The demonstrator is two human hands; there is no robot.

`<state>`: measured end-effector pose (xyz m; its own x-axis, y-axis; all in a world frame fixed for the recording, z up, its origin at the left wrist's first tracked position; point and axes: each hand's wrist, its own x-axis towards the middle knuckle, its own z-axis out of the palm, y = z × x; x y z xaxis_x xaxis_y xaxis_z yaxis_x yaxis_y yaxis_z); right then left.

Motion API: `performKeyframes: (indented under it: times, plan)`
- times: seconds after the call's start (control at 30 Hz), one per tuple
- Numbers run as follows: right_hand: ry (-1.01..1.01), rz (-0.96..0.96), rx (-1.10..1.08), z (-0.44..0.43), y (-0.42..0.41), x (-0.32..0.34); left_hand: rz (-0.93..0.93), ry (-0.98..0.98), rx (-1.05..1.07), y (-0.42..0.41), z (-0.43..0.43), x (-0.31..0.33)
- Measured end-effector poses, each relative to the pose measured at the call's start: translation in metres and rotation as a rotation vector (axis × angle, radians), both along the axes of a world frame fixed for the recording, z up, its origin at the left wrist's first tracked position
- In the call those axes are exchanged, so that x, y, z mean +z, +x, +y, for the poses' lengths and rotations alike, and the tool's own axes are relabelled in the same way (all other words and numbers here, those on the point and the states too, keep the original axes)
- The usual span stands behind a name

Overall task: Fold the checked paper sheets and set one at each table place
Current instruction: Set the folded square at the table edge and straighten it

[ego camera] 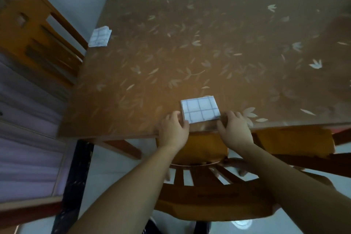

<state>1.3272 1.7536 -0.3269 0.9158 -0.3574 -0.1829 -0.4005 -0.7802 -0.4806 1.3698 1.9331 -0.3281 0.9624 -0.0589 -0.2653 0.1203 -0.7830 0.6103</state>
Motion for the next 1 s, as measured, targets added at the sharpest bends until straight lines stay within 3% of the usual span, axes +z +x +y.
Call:
performKeyframes:
  times: [0.13, 0.33, 1.0]
  plan:
    - [0.109, -0.051, -0.068, 0.008, 0.017, -0.01, 0.03, -0.048, 0.016, 0.009, 0.004, -0.008]
    - [0.13, -0.126, 0.02, 0.008, 0.015, -0.018, -0.022, -0.041, -0.022, 0.01, 0.004, -0.013]
    - [0.229, -0.062, 0.044, 0.008, 0.015, -0.01, 0.033, 0.018, 0.076, 0.004, 0.019, -0.006]
